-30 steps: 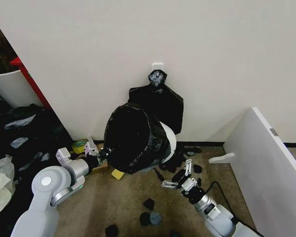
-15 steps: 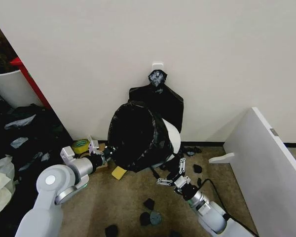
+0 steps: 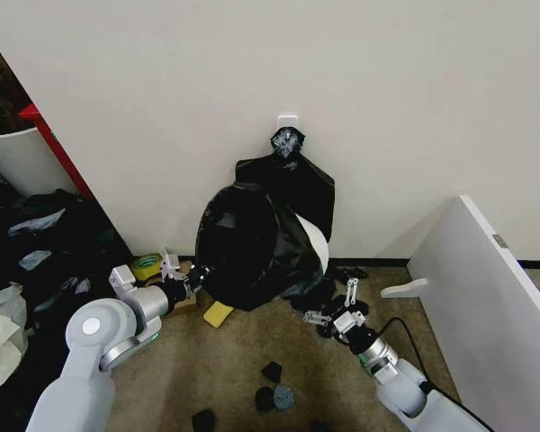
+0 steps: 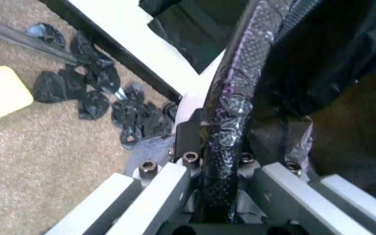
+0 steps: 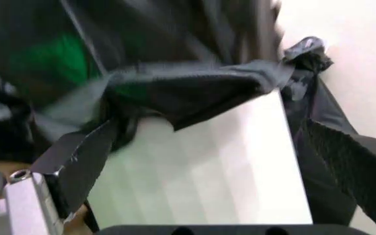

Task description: Place the garbage bag over the trash bin.

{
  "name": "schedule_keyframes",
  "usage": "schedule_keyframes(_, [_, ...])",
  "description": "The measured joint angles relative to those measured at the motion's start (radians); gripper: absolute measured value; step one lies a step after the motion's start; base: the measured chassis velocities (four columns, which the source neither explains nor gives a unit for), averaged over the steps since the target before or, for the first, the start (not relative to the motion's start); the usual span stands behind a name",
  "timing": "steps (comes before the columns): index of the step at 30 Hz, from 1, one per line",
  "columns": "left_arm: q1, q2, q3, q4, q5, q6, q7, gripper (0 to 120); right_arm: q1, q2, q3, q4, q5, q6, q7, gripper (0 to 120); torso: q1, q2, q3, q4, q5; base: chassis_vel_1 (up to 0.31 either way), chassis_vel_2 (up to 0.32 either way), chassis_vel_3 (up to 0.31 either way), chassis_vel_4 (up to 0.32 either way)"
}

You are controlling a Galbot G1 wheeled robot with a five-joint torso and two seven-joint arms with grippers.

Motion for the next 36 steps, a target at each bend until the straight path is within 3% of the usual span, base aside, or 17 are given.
schedule_keyframes(7, [-0.015, 0.024, 0.014, 0.020, 0.036, 0.000, 0.020, 0, -0.010, -0.014, 0.006, 0.065, 0.207, 0.002, -0.128, 100, 0.000, 0.000, 0.000, 0.0001, 0.0000, 0.000, 0.000, 0.000, 0.000])
schedule_keyframes(13, [-0.040, 0.044, 0.019, 0.045, 0.057, 0.000, 0.027, 0, -0.033, -0.037, 0.021, 0.059, 0.209, 0.003, -0.159, 100, 0.000, 0.000, 0.000, -0.0001, -0.0001, 0.000, 0.000, 0.000, 0.000])
schedule_keyframes(15, [-0.040, 0.051, 0.019, 0.049, 0.068, 0.000, 0.030, 0, -0.023, -0.039, 0.044, 0.017, 0.116, -0.017, -0.056, 100, 0.000, 0.000, 0.000, -0.0001, 0.0001, 0.000, 0.000, 0.000, 0.000])
schedule_keyframes(17, [-0.037, 0.061, 0.028, 0.050, 0.090, 0.000, 0.031, 0, -0.011, -0.042, 0.073, -0.027, 0.080, -0.113, 0.111, 100, 0.000, 0.000, 0.000, 0.0002, 0.0003, 0.000, 0.000, 0.000, 0.000])
schedule_keyframes(21, [-0.003, 0.088, 0.105, 0.037, 0.199, -0.001, 0.030, 0, -0.015, -0.054, 0.068, 0.057, 0.282, -0.260, 0.280, 100, 0.000, 0.000, 0.000, -0.0003, -0.0003, 0.000, 0.000, 0.000, 0.000])
schedule_keyframes(24, [0.020, 0.103, 0.141, 0.022, 0.263, 0.000, 0.012, 0, -0.008, -0.044, 0.057, 0.153, 0.346, -0.333, 0.357, 100, 0.000, 0.000, 0.000, 0.0001, 0.0000, 0.000, 0.000, 0.000, 0.000])
schedule_keyframes(30, [0.044, 0.110, 0.177, 0.021, 0.351, 0.000, -0.025, 0, -0.008, -0.022, 0.011, 0.281, 0.345, -0.382, 0.367, 100, 0.000, 0.000, 0.000, 0.0002, -0.0001, 0.000, 0.000, 0.000, 0.000])
schedule_keyframes(36, [0.056, 0.095, 0.227, 0.035, 0.394, 0.000, -0.050, 0, -0.016, -0.009, -0.008, 0.291, 0.261, -0.370, 0.334, 100, 0.000, 0.000, 0.000, -0.0001, 0.0000, 0.000, 0.000, 0.000, 0.000])
